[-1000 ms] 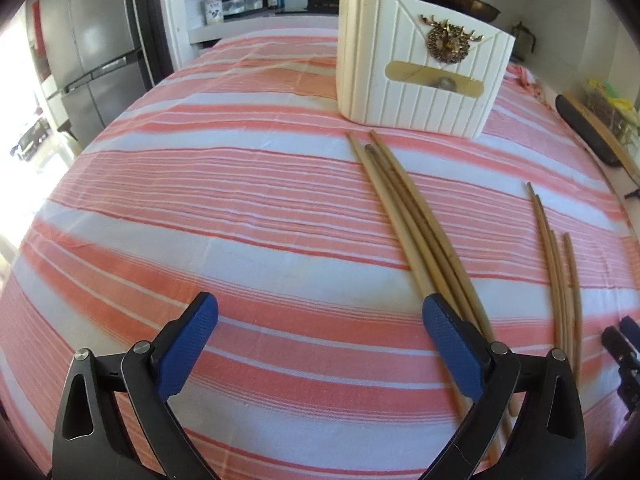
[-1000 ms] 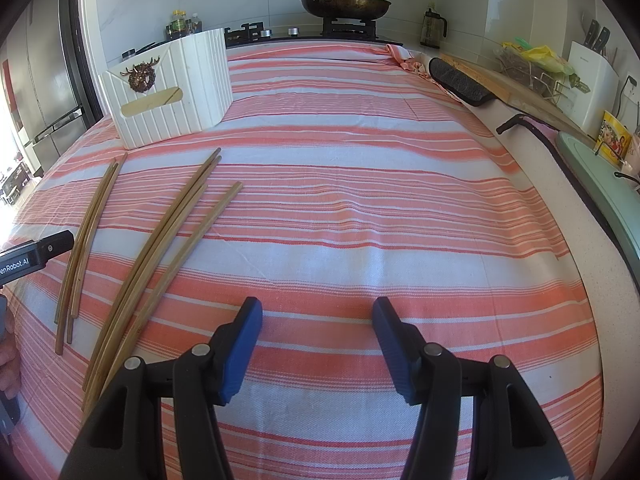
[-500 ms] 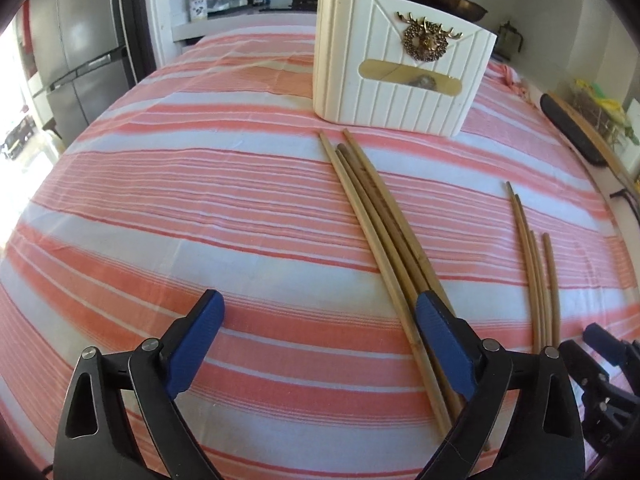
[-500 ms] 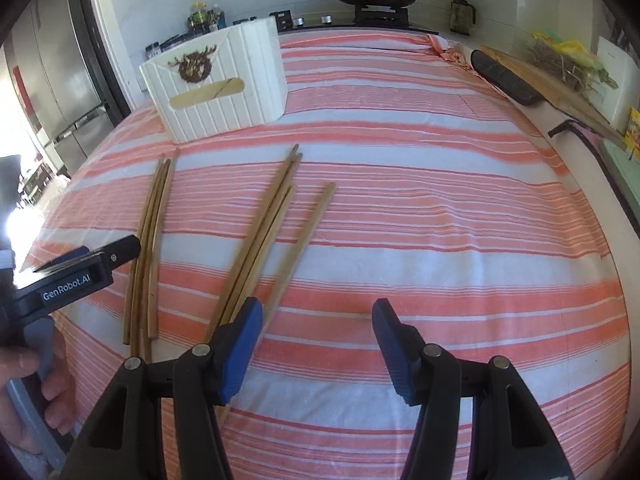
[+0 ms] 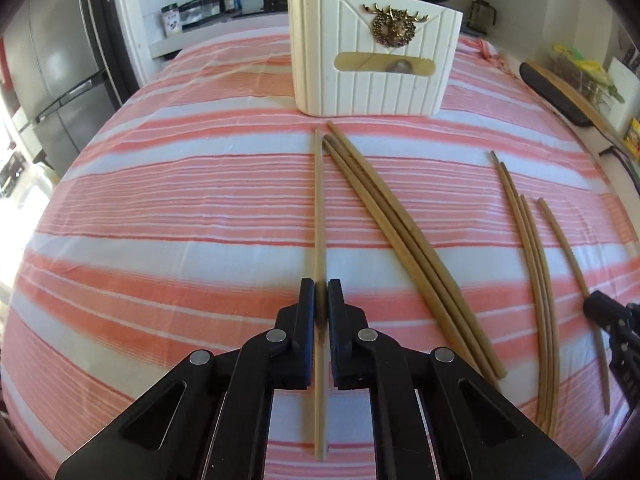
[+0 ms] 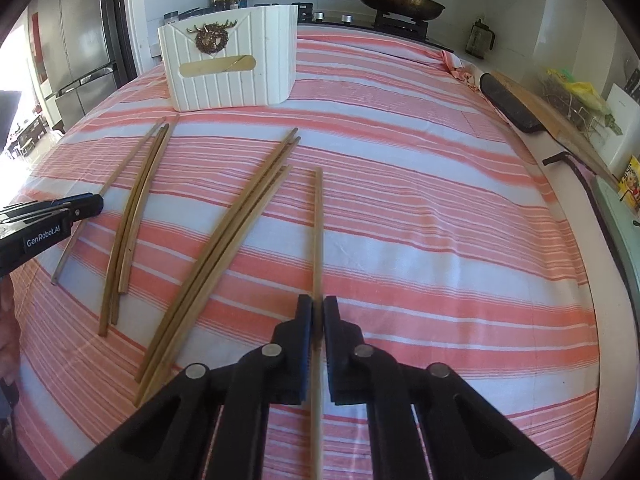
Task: Organize utensils
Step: 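Grasp a single wooden chopstick with the left gripper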
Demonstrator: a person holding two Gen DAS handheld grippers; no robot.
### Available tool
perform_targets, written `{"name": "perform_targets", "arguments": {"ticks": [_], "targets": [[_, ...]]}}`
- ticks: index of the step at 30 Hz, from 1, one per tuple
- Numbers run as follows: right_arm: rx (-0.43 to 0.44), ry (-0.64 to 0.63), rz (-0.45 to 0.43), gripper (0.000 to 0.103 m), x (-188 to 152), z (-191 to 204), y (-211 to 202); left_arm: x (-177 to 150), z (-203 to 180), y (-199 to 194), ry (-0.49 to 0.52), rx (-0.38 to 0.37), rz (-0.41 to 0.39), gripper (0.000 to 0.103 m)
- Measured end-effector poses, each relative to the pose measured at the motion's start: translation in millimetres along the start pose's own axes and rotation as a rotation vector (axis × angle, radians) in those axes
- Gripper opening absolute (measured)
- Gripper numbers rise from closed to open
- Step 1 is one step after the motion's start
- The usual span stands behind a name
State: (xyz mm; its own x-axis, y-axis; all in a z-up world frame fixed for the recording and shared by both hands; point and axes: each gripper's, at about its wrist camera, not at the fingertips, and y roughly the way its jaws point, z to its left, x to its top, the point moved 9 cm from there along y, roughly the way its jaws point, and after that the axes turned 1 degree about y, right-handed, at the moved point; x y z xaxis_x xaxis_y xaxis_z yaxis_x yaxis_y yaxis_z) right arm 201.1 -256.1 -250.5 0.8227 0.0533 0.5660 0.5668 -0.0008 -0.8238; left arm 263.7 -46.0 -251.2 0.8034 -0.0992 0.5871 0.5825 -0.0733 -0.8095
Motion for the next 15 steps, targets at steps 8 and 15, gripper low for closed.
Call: {"name": "perform_targets", "arguments": {"ticks": [8,15], "targets": [[-0.105,0.028,0.049,0.007,-27,-78,-14,-41,43,-29,-0.01,-0.033,0.034,0.007],[0.008,0.007,0.139,0.033,-30,-91,-19,-32,52,-26,0.085,-0.11,0.116,0.063]]}}
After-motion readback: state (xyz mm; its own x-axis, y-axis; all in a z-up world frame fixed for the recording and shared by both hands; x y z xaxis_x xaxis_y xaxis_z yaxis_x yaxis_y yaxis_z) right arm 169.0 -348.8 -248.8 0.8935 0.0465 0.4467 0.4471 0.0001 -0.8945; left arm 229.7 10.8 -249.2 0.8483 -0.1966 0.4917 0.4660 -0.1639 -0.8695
